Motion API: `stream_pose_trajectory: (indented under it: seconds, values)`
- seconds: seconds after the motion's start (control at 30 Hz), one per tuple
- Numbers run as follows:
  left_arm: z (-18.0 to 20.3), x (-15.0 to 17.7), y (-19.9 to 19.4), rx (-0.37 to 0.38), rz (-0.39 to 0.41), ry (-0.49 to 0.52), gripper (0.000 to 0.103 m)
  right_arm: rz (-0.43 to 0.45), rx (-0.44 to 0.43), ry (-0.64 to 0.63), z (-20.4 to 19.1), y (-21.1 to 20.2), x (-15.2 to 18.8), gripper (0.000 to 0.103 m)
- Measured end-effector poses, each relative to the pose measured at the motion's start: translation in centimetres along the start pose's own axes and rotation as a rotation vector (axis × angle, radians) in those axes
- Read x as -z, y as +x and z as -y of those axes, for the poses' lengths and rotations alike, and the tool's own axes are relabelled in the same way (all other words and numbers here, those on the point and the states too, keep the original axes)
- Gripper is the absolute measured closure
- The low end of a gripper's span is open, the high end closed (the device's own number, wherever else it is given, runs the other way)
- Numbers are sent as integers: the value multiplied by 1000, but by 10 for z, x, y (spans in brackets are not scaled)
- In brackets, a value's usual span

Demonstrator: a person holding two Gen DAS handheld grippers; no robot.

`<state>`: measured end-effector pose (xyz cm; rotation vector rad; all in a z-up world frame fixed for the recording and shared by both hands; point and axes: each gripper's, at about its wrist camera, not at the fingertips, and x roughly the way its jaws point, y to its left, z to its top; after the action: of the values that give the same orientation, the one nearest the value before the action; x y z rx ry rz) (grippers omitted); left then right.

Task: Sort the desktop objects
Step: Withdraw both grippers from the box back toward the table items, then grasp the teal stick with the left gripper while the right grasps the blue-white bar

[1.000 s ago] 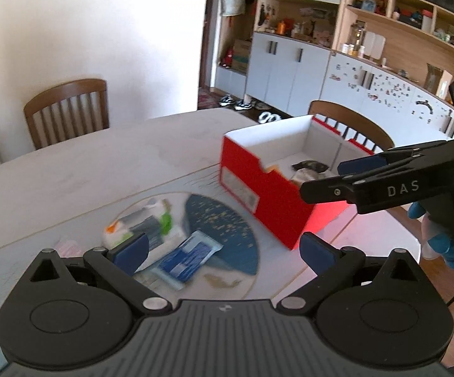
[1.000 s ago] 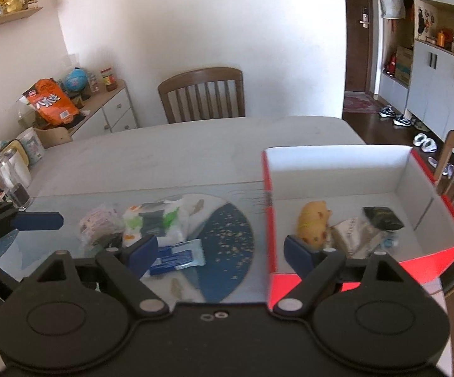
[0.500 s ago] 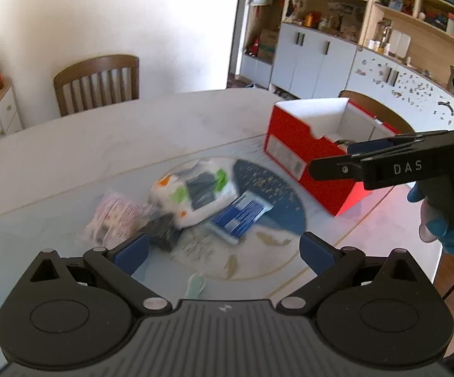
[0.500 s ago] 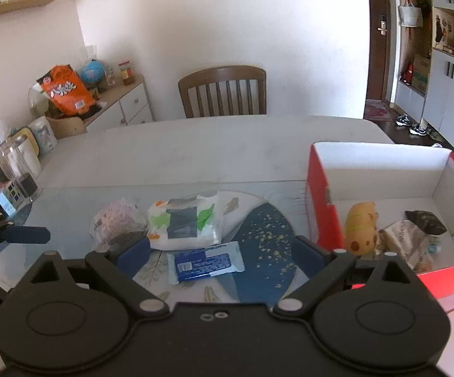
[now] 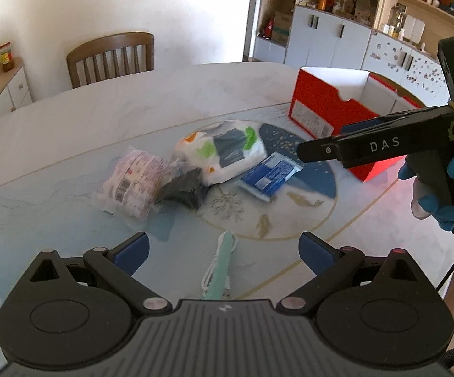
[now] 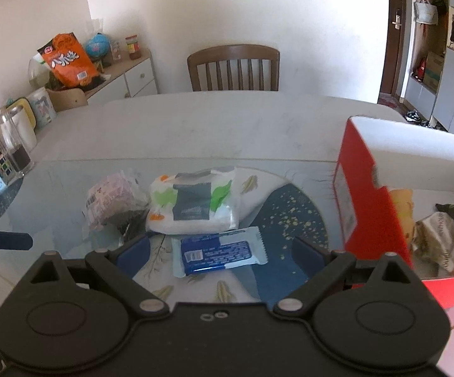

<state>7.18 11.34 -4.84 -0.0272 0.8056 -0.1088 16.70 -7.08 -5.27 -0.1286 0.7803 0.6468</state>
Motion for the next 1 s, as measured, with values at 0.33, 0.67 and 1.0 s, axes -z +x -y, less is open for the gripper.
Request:
stream_pose_trajectory:
  seconds: [0.33, 0.67, 1.0]
  values:
    - [-8, 9, 16, 18, -34, -18, 6, -39, 8, -20, -8, 26, 7, 6]
    - [-15, 16, 32, 24, -65, -28, 15, -65, 35, -69, -7, 59, 10, 4]
    - [-16, 17, 40, 35, -70, -16, 46, -106, 30, -80, -4, 79, 14, 4]
